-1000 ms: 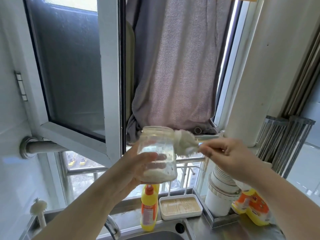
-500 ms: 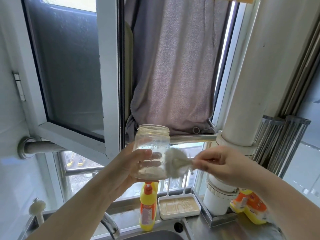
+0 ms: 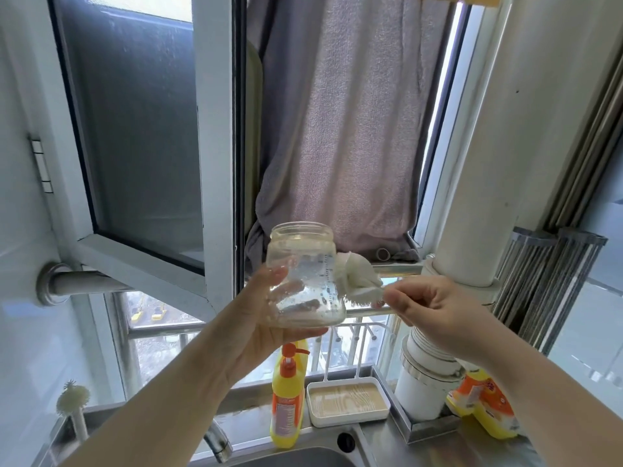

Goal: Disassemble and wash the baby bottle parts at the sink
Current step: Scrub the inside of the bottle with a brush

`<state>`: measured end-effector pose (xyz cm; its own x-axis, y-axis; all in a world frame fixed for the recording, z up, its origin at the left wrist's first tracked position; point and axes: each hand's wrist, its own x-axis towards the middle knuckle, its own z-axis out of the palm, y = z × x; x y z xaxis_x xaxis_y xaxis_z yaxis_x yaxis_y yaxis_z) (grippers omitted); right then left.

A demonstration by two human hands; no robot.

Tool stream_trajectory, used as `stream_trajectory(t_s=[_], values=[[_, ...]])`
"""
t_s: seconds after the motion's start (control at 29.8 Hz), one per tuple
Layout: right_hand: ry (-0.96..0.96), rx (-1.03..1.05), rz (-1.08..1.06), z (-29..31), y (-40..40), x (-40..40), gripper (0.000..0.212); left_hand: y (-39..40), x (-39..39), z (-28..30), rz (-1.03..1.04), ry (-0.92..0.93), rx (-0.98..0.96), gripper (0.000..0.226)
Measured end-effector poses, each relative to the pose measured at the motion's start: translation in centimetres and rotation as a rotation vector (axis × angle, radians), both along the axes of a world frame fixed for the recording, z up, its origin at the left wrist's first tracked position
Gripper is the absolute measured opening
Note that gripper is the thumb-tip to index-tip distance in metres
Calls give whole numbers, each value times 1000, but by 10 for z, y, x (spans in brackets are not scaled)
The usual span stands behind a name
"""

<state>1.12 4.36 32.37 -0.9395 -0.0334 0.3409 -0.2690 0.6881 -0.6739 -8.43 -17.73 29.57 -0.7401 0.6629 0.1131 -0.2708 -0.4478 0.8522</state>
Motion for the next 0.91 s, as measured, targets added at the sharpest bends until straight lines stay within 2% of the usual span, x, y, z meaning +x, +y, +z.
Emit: stream_trajectory(t_s=[0.13,0.3,0.37,0.47,0.57,0.64,0.71,0.77,0.84,0.91], values=[[15,-50,8,-4,-3,3,37,2,2,-2,108,100,-82,69],[52,-47,0,1,-13,0,37,8,4,4,113,272,-171,45],[39,-19,37,5,-14,3,39,8,4,4,112,307,-181,58],[-42,85,61,12,-6,9,41,3,1,1,100,266,-170,76],[60,42,-44,20,-3,5,35,4,5,0,37,234,-144,67],[95,50,9,20,-10,1,33,5,7,1,6,210,-119,67],[0,97,99,16,-13,5,34,3,5,0,3,208,-120,72],[-74,113,81,15,-8,11,32,-3,3,-3,14,180,-139,77],[-9,56,-6,16,-4,7,30,-4,3,-6,8,164,-145,78],[79,20,14,14,-9,1,32,-1,4,-5,-14,157,-124,73]])
